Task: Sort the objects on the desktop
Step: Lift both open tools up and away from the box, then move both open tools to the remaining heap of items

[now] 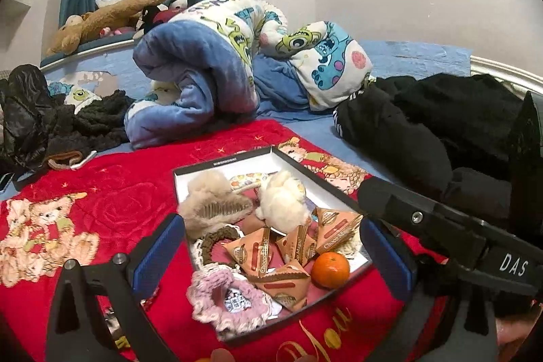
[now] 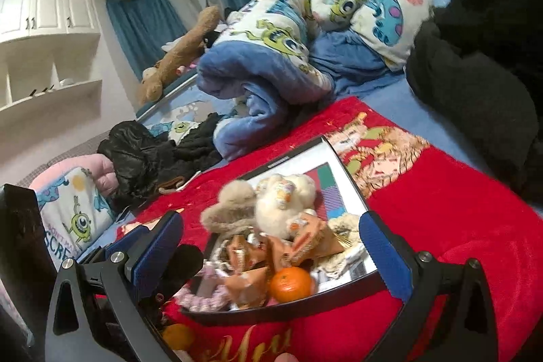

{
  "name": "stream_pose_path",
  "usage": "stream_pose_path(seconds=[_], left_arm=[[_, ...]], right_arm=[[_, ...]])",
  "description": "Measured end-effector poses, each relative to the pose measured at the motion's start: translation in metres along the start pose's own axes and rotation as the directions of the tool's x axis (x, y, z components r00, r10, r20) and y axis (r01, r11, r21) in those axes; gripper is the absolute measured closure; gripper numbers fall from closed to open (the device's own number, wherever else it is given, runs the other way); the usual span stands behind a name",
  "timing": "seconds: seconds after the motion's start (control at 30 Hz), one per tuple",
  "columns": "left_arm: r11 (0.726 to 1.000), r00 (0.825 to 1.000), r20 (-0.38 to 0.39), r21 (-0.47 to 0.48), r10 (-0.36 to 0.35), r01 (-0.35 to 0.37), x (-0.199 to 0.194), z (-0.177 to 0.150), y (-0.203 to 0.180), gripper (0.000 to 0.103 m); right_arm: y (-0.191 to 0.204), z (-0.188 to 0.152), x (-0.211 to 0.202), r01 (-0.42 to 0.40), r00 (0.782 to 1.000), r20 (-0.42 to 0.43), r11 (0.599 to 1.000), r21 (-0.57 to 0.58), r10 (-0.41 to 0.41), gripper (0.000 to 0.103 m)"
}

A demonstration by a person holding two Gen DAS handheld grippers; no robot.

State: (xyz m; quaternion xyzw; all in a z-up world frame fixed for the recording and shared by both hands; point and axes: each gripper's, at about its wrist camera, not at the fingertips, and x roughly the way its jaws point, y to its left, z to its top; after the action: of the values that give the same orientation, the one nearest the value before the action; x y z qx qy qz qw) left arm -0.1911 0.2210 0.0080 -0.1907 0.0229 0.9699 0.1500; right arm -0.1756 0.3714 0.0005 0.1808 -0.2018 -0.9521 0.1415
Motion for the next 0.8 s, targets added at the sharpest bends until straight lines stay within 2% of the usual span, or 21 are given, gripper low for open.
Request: stream_pose_path(seconds=[0.2, 0.3, 0.4, 0.47, 0.57, 0.8], left_arm=[[0.999, 1.000, 0.013, -0.050, 0.012, -0.011, -0.050, 0.019, 0.018, 0.000], [0.998, 0.999, 0.023, -0.046, 0.041, -0.040, -0.077, 0.027, 0.028, 0.000], [0.996, 0.997, 0.039, -0.058, 0.066, -0.063, -0.105, 0.033, 0.040, 0.000], [0.994, 0.995, 0.045, -0.054, 0.094, -0.091, -0.124, 0.035, 0.048, 0.000], [0.989, 0.988, 0.055, -0.042, 0.145, -0.143, -0.149, 0.036, 0.060, 0.000], [0.969, 0.969, 0.034, -0.053, 0.244, -0.242, -0.192, 0.033, 0.097, 0.000]], right_arm=[[0.045, 0.015, -0.023, -0.009, 1.000, 0.001, 0.999, -0.042, 0.009, 0.000], [0.073, 0.020, -0.036, -0.003, 1.000, 0.013, 0.997, -0.081, 0.004, 0.000], [0.096, 0.019, -0.048, -0.025, 0.999, 0.041, 0.997, -0.068, 0.028, 0.000], [0.111, 0.017, -0.054, -0.043, 0.998, 0.044, 0.997, -0.060, 0.046, 0.000], [0.131, 0.011, -0.062, -0.013, 0.998, 0.064, 0.998, -0.062, 0.017, 0.000], [0.171, -0.005, -0.061, -0.080, 0.994, 0.070, 0.994, -0.073, 0.085, 0.000]])
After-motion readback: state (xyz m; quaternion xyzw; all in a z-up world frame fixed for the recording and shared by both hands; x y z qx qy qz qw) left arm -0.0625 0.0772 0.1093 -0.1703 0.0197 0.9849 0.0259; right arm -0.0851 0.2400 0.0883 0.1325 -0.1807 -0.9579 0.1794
